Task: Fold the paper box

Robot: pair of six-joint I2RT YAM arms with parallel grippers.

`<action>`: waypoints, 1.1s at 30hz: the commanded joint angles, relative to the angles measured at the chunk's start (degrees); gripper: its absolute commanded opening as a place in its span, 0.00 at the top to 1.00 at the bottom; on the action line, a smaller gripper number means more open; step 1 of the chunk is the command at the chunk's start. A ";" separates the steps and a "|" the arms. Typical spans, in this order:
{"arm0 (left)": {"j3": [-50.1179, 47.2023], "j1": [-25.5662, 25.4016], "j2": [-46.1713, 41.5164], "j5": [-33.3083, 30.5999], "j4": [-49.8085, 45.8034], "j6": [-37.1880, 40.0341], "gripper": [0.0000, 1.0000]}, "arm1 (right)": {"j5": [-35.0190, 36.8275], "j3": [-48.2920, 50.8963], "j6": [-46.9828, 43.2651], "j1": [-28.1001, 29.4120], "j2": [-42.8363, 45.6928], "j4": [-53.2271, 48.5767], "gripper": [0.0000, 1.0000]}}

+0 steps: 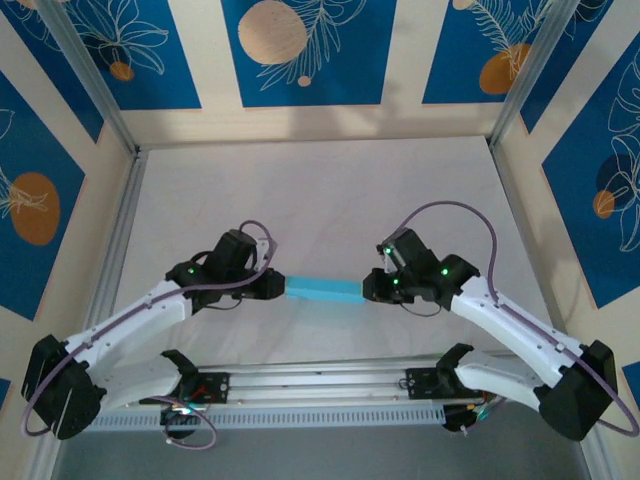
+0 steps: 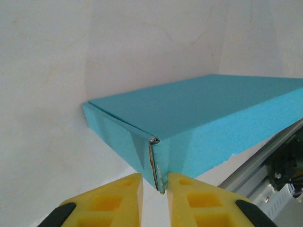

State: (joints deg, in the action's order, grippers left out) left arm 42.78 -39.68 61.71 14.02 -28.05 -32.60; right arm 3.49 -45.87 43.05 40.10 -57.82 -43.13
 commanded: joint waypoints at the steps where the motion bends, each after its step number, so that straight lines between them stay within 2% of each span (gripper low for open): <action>1: -3.33 -1.02 0.89 -5.12 -9.58 0.90 0.80 | 6.79 2.78 2.85 4.07 -0.52 -3.04 0.80; 6: -4.90 -1.50 -0.46 -6.44 -10.53 0.04 0.80 | 10.72 5.56 6.67 8.39 0.10 -3.18 0.80; 13: -2.93 -1.71 2.18 -6.10 -7.10 0.14 0.74 | 11.12 5.30 7.28 5.93 -2.38 -1.55 0.72; 14: -2.16 -1.66 2.02 -7.04 -6.49 0.37 0.71 | 9.64 4.75 6.94 4.79 -3.08 -0.91 0.70; 16: -0.93 -1.37 2.76 -8.66 -4.20 1.12 0.57 | 6.05 4.32 6.59 1.49 -4.52 0.85 0.69; 18: 0.60 -0.21 6.65 -9.61 -0.72 2.14 0.45 | 0.04 4.83 6.73 -3.34 -6.22 4.65 0.66; 20: 2.39 0.92 11.87 -7.73 3.30 2.61 0.39 | -5.36 5.08 7.50 -7.25 -8.13 8.39 0.63; 23: 4.76 1.51 19.24 -6.71 9.19 2.76 0.39 | -10.58 4.68 8.41 -10.11 -11.27 13.47 0.60; 27: 6.43 2.18 27.46 -8.55 13.49 2.57 0.45 | -11.78 2.88 8.47 -12.71 -16.92 15.25 0.58; 31: 4.05 2.71 29.23 -8.44 18.12 0.16 0.50 | -12.75 2.86 7.78 -15.57 -22.15 17.63 0.50; 33: 3.33 2.69 29.12 -6.59 19.53 -0.80 0.51 | -14.10 2.39 6.28 -16.17 -25.38 19.14 0.50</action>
State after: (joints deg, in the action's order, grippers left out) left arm 47.62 -37.60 90.59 6.74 -12.60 -31.79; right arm -6.81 -42.11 50.61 24.91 -79.92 -26.46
